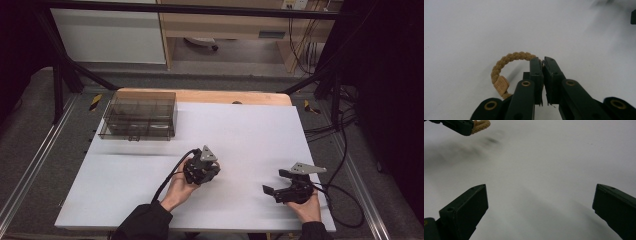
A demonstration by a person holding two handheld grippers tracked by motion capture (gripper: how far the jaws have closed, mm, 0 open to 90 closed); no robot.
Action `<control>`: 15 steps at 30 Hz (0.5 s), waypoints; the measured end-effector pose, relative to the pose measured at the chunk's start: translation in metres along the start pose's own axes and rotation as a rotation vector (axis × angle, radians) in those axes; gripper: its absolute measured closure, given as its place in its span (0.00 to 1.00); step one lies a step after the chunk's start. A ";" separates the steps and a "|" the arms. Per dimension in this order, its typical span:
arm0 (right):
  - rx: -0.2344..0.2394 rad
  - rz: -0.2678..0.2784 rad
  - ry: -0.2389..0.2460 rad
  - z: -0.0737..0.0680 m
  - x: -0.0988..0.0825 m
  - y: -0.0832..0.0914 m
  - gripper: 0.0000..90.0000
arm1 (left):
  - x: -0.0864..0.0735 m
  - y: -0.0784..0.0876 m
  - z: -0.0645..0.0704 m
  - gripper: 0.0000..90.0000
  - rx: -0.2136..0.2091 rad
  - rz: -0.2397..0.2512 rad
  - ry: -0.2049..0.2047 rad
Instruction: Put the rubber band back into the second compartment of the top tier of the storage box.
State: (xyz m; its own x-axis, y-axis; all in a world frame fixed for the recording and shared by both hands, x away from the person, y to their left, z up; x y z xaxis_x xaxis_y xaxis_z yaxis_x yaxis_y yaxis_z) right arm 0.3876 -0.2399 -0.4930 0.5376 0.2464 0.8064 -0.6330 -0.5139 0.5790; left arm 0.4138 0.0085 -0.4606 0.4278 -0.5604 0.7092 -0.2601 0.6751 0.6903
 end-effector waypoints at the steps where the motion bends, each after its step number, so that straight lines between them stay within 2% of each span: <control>1: 0.000 0.000 0.000 0.000 0.000 0.000 0.01 | -0.001 0.002 0.000 0.94 0.001 0.003 0.002; 15: 0.000 0.000 -0.001 0.000 0.000 0.000 0.01 | -0.012 0.019 -0.008 0.94 0.018 0.004 0.019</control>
State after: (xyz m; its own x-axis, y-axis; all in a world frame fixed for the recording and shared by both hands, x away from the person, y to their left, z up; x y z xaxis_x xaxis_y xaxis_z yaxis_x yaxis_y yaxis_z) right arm 0.3875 -0.2399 -0.4930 0.5381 0.2457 0.8063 -0.6330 -0.5138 0.5790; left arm 0.4103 0.0320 -0.4567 0.4429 -0.5485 0.7092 -0.2776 0.6683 0.6901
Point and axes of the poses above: each handheld gripper's, and its own axes: y roughly backward along the jaws, x roughly out of its top, z roughly to its right, the point moved 7 cm from there along -y, roughly forward along the jaws, and after that the axes turned 9 degrees about -x, right-handed, at the moved point
